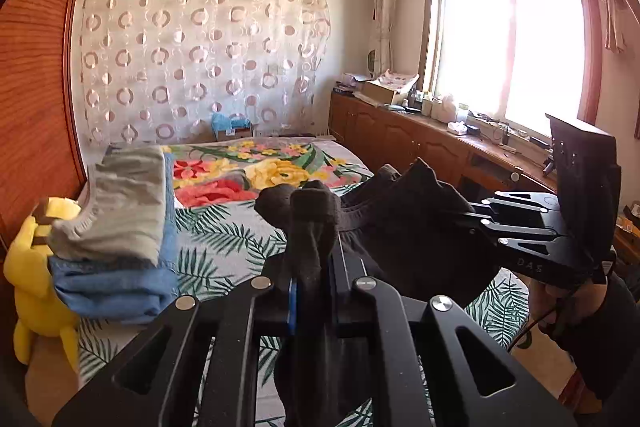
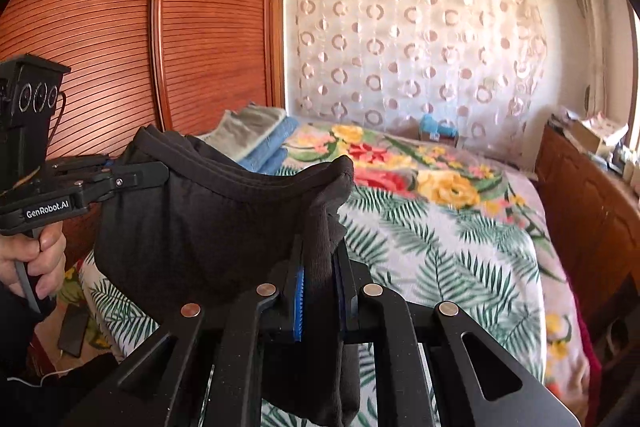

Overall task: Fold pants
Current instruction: 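Lift the folded black shorts with both grippers and carry them toward the jeans stack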

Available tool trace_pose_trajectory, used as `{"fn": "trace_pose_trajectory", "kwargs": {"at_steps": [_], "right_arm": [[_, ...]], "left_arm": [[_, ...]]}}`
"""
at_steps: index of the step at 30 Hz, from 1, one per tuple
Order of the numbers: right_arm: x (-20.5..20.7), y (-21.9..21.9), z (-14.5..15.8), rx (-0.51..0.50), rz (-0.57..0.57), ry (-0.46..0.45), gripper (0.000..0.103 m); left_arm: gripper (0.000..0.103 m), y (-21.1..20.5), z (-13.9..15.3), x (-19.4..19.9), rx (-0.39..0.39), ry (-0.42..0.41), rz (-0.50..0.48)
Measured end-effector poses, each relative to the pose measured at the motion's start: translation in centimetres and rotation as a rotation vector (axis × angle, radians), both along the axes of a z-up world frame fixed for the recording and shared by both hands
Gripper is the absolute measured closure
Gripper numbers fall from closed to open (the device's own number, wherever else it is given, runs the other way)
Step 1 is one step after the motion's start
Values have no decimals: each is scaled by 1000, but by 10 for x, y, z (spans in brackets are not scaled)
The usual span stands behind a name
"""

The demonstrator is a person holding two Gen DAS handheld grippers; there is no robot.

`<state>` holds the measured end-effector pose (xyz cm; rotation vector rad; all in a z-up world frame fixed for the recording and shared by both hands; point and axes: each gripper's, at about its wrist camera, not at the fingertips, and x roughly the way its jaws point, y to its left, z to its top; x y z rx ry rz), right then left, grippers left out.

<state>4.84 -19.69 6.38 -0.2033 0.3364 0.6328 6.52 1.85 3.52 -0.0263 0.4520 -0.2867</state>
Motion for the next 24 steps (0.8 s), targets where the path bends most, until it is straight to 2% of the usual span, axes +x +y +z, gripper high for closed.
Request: {"fn": "trace_pose_trajectory", "kwargs": {"at_steps": [3, 12, 24], "right_arm": [[2, 6, 8, 4, 10, -24, 91], [22, 24, 25, 39, 54, -61, 91], [60, 47, 24, 7, 104, -94, 91]], "left_arm": [[91, 4, 9, 1, 27, -24, 8], [91, 28, 29, 3, 40, -74, 60], [91, 64, 27, 20, 43, -79, 132]]}}
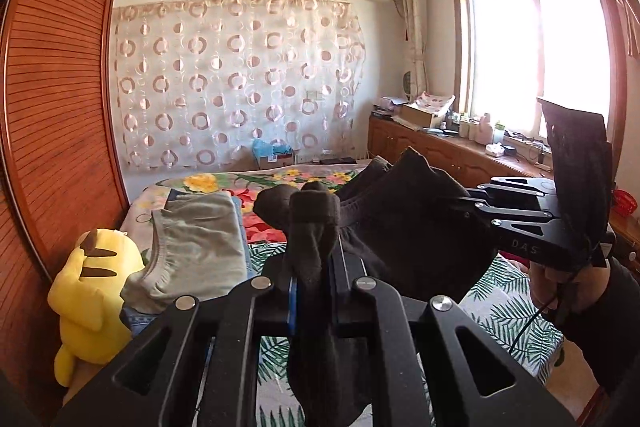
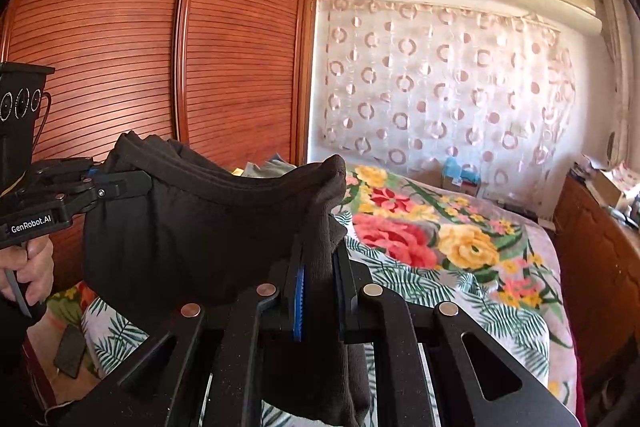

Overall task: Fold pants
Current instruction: 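Lift the folded black shorts with both grippers and carry them toward the jeans stack, then lower the held shorts onto the folded blue jeans stack with both grippers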

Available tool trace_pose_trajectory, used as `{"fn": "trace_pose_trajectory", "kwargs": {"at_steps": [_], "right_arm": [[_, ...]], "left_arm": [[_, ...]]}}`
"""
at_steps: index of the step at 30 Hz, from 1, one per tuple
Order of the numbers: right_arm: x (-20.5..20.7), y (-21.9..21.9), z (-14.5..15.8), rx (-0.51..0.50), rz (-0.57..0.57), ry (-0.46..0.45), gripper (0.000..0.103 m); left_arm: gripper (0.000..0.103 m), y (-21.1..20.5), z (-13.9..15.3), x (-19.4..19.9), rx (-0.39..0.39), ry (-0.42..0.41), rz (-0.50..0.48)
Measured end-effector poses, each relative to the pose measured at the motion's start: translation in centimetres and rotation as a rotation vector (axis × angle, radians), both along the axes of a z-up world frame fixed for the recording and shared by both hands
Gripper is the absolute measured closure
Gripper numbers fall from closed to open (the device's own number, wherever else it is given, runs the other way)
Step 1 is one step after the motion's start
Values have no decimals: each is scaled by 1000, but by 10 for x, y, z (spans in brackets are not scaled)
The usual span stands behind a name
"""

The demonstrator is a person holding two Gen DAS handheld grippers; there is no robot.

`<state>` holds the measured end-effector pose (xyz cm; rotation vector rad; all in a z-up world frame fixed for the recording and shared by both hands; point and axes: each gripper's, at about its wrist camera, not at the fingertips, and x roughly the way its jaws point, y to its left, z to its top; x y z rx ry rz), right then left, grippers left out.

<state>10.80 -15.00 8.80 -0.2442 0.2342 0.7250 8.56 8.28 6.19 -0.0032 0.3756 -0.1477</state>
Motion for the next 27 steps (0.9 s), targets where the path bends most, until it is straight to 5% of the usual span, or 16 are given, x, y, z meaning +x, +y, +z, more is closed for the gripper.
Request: {"fn": "trace_pose_trajectory", "kwargs": {"at_steps": [14, 27], "right_arm": [[86, 38, 12, -52, 83, 8, 92], [158, 85, 31, -121, 133, -77, 92]], "left_arm": [[91, 39, -15, 47, -21, 35, 94], [91, 64, -22, 72, -65, -1, 175]]}}
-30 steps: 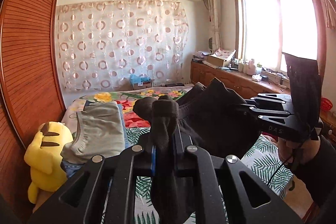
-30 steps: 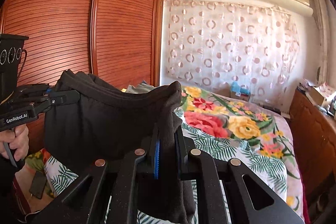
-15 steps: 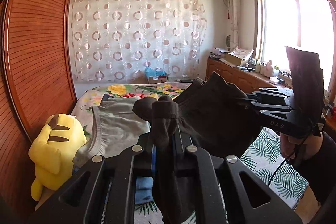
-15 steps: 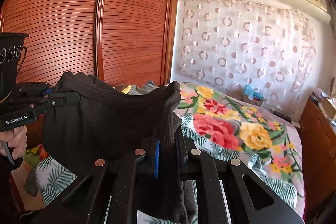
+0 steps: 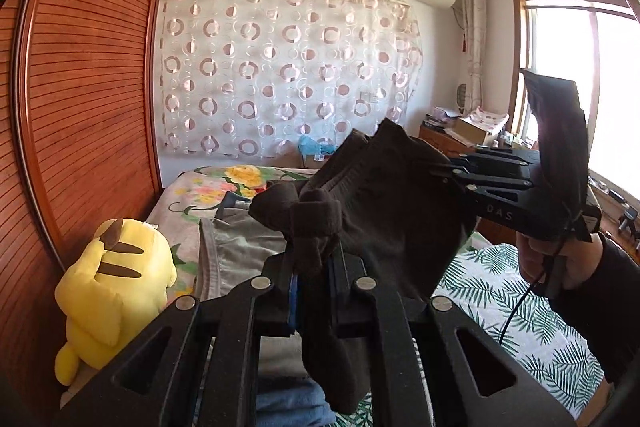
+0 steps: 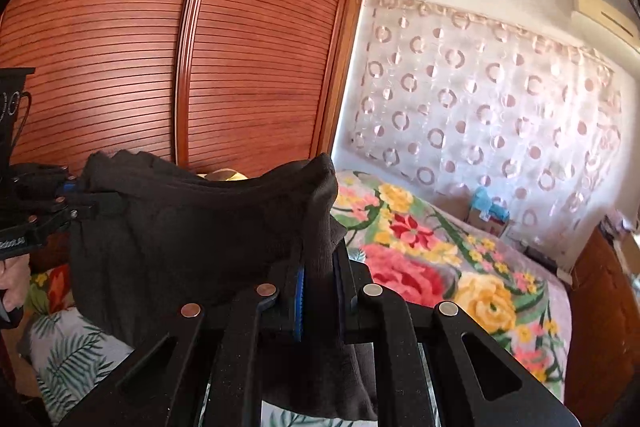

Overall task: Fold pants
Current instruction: 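Lower the held shorts onto the folded blue jeans stack with both grippers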

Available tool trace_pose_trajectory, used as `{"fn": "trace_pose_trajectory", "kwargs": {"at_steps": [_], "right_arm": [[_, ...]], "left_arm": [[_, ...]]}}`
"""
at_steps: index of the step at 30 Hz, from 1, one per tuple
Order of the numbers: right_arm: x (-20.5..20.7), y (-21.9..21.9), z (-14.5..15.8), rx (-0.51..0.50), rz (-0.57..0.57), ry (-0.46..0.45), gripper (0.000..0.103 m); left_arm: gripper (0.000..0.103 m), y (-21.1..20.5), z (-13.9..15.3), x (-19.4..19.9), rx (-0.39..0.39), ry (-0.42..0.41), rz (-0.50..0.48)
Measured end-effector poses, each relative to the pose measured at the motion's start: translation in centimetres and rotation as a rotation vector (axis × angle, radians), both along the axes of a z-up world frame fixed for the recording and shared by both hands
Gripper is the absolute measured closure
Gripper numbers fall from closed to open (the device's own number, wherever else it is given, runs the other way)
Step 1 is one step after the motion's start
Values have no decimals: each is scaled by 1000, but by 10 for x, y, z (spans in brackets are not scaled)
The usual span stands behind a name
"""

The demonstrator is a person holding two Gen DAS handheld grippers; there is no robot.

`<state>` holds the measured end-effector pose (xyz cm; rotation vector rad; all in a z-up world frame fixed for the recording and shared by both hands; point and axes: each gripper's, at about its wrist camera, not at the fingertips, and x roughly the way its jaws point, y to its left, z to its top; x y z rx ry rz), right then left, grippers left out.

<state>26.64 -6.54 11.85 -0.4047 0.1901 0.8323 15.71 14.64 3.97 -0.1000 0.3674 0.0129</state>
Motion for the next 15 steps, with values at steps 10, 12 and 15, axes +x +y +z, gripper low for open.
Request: {"fn": "trace_pose_trajectory", "kwargs": {"at_steps": [10, 12, 15], "right_arm": [[49, 55, -10, -57, 79, -19, 91], [59, 68, -12, -51, 128, 25, 91], [73, 91, -14, -74, 164, 34, 91]], "left_arm": [[91, 20, -30, -5, -141, -9, 129], [91, 22, -36, -7, -150, -6, 147], [91, 31, -44, -6, -174, 17, 192]]}}
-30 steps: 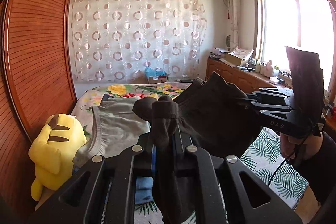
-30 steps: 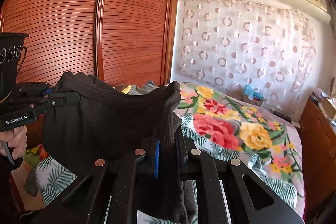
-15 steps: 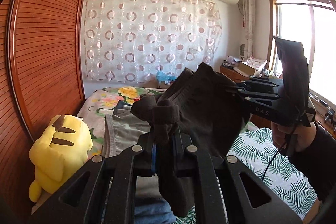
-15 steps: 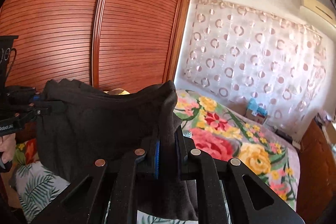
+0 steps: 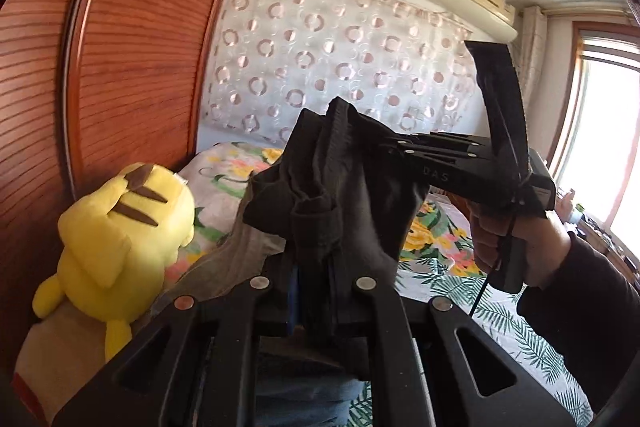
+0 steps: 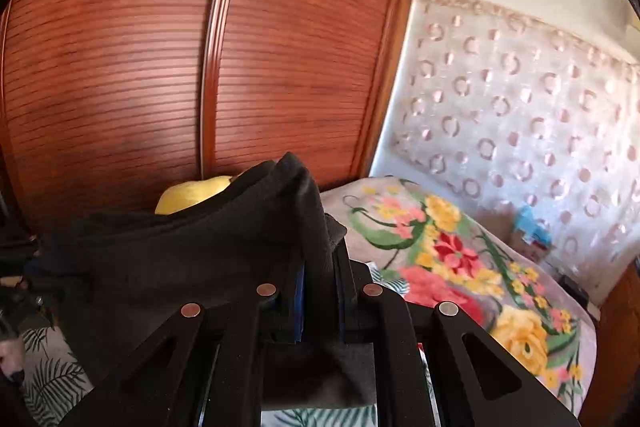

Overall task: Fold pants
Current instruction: 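Lower the held shorts onto the folded blue jeans stack with both grippers, then open both grippers to release the shorts on top of the stack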

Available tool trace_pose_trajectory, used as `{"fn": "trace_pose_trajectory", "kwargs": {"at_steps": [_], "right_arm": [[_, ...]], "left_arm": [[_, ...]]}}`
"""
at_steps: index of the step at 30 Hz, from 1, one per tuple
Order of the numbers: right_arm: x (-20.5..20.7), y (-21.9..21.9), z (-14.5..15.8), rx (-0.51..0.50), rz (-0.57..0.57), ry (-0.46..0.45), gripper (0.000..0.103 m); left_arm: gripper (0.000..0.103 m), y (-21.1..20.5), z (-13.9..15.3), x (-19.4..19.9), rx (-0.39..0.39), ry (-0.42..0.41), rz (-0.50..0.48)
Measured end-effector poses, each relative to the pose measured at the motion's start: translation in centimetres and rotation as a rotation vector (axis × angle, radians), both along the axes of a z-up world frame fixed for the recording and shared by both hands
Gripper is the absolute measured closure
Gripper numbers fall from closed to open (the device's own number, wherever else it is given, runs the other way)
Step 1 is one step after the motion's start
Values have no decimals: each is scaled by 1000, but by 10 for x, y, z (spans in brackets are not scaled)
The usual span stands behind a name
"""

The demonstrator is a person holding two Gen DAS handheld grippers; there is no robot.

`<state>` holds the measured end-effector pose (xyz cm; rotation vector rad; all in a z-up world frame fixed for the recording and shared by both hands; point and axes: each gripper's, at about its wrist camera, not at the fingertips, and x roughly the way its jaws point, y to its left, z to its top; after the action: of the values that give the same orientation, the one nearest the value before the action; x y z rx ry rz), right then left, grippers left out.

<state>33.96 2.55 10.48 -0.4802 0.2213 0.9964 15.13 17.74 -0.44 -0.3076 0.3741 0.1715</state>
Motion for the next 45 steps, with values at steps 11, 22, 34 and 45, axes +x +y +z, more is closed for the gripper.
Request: {"fn": "trace_pose_trajectory", "kwargs": {"at_steps": [11, 22, 34, 45], "right_arm": [[42, 32, -7, -32, 6, 92, 89], [44, -9, -10, -19, -51, 141, 78], [45, -9, -22, -13, -153, 186, 78], [3, -30, -27, 18, -139, 192, 78]], "left_arm": [[91, 8, -15, 4, -7, 62, 40], [91, 11, -22, 8, 10, 114, 49], [58, 10, -23, 1, 49, 141, 57], [10, 3, -17, -15, 88, 144, 26]]}}
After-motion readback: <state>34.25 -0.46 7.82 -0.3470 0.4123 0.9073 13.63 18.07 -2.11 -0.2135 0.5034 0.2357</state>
